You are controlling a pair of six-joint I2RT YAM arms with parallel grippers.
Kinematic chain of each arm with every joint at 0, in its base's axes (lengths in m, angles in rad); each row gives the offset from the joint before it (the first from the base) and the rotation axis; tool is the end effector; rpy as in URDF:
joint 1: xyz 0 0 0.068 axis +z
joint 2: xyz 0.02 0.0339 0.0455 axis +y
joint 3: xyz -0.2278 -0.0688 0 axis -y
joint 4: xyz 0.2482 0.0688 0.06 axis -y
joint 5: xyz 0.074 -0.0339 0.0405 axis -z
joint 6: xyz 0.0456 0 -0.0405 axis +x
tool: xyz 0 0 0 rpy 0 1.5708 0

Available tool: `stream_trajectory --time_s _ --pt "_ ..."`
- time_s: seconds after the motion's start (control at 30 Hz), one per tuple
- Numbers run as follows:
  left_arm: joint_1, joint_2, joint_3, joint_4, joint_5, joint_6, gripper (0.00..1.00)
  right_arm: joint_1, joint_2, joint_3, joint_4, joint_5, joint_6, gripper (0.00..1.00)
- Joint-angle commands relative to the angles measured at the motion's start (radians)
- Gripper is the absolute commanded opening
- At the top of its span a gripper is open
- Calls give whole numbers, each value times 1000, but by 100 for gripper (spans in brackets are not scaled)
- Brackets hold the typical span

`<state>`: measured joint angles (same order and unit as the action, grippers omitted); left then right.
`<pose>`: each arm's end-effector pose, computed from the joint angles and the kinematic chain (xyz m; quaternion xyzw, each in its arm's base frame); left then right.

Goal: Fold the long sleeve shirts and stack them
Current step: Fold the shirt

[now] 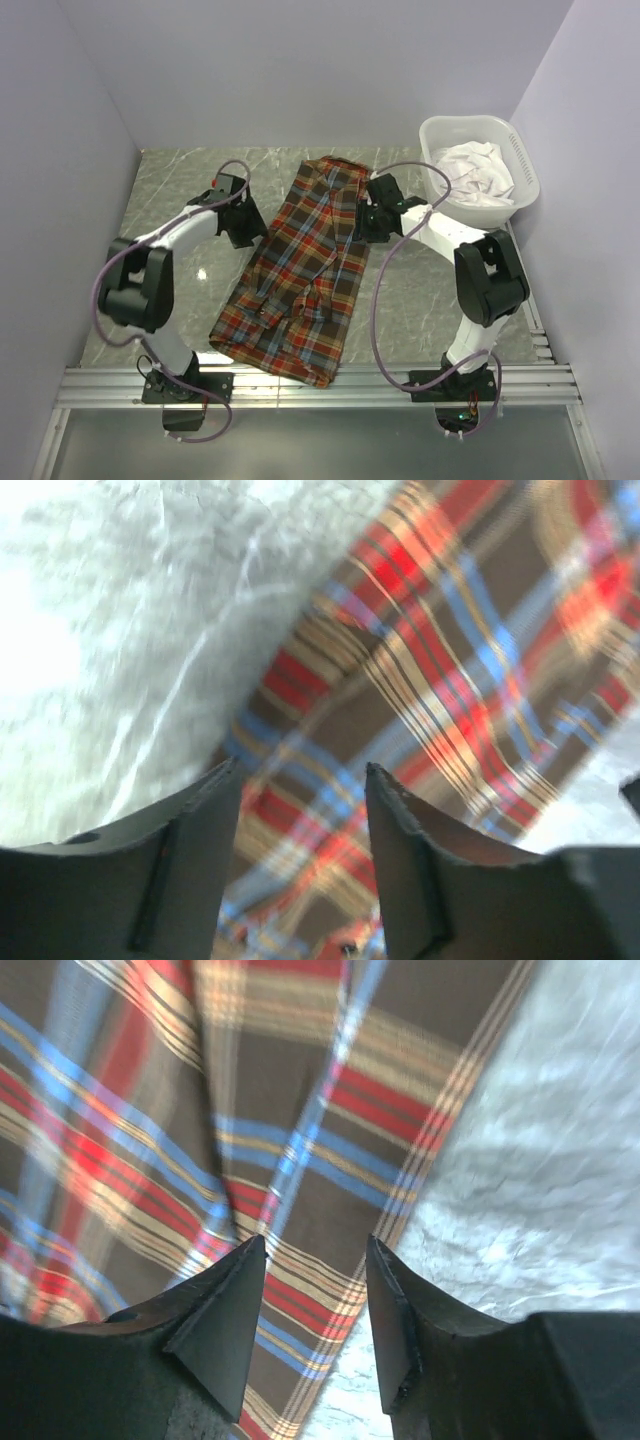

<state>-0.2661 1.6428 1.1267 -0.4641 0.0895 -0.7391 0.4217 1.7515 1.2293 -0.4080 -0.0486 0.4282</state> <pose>0.3350 -0.0955 0.1712 -0.2113 0.9322 -0.1776 0.2342 0.3435 0.1565 0.1700 -0.0046 0.9489 0.1508 0.2773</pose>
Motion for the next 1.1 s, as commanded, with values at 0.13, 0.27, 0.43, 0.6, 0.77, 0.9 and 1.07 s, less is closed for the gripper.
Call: stream_trajectory --time_s 0.13,0.27,0.43,0.6,0.77,0.9,1.07 --pt "-5 175 102 47 39 3 49 9 86 1 100 -28 35 47" --pt "-7 181 42 90 47 -58 46 8 166 44 80 -8 26 44" --pt "-7 167 -80 165 44 -189 44 8 276 177 29 38 -9 44" --pt "-16 118 -217 278 64 -360 46 -14 414 389 -87 47 -71 45" --pt "-19 101 -241 323 69 -460 47 -44 589 743 -237 39 -121 46" --pt "-22 48 -291 383 96 -584 49 -69 716 968 -265 3 -121 47" --pt "-24 -46 -224 254 -14 -484 66 -74 610 968 -258 -19 -129 51"
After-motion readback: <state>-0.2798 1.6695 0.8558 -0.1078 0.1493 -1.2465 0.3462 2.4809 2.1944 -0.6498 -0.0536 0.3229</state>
